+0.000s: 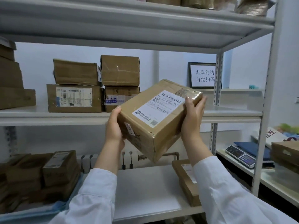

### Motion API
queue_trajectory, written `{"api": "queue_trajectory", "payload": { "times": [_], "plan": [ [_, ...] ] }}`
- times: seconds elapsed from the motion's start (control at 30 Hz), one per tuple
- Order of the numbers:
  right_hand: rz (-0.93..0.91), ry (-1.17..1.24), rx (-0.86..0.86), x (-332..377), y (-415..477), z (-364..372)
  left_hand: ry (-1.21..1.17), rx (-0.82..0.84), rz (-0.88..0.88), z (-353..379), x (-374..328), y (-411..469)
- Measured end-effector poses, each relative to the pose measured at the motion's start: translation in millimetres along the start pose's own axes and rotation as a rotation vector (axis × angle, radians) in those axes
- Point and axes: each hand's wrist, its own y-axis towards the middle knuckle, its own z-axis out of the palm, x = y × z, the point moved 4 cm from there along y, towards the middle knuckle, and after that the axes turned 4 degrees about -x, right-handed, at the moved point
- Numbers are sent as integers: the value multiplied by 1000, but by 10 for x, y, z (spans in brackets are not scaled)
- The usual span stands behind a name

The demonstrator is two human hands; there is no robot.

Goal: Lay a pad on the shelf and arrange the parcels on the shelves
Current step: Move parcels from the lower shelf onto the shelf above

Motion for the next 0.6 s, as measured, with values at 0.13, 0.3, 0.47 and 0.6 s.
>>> {"api": "queue_trajectory", "payload": {
  "times": [0.13, 0.3, 0.47, 0.6],
  "plan": [
    [-86, 22, 58, 41, 158, 22, -68, -20, 42, 196, -87, 91],
    [-129, 117, 113, 36, 347, 38, -182, -80, 59, 498, -160, 168],
    [-167, 163, 317, 25, 577, 146, -236, -174, 110, 797, -256, 238],
    [-160, 262, 502, -23, 673, 207, -201, -206, 144, 951, -237, 303]
  ]
}}
